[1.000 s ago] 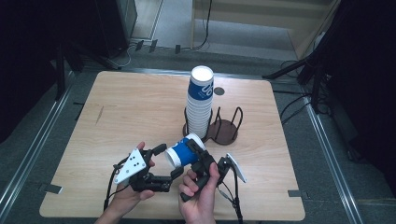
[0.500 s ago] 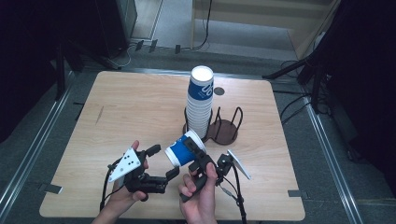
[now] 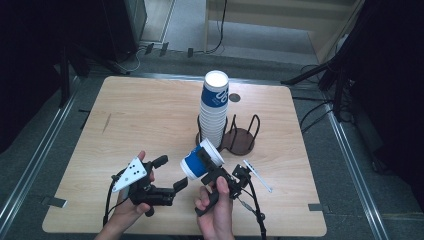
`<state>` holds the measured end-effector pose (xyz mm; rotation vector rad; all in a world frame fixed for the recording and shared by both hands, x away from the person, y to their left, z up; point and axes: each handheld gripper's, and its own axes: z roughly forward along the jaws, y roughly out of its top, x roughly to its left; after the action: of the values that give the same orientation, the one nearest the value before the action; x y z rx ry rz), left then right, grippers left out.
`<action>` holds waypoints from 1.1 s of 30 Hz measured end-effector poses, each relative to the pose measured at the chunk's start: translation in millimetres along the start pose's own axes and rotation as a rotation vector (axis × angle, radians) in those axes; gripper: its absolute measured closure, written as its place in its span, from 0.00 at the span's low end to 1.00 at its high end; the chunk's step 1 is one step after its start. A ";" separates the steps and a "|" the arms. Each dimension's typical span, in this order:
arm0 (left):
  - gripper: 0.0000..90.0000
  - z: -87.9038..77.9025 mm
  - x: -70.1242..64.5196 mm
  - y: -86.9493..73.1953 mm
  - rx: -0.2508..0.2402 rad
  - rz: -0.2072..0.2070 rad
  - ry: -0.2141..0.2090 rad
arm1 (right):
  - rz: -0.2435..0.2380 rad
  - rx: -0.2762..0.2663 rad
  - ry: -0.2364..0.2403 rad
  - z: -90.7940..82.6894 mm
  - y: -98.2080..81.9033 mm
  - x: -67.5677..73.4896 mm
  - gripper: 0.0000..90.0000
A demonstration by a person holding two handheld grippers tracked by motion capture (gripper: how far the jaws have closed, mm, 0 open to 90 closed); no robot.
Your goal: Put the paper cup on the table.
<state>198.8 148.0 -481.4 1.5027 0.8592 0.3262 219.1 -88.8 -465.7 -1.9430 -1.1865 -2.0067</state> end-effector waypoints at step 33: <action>0.02 -19.7 45.5 -9.1 0.013 -0.032 0.132 | -0.359 -0.054 -0.116 -11.3 2.1 21.5 0.24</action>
<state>213.6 192.3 -500.4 1.4905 0.9900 0.4004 207.4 -87.7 -444.3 -2.0148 -1.6279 -2.1280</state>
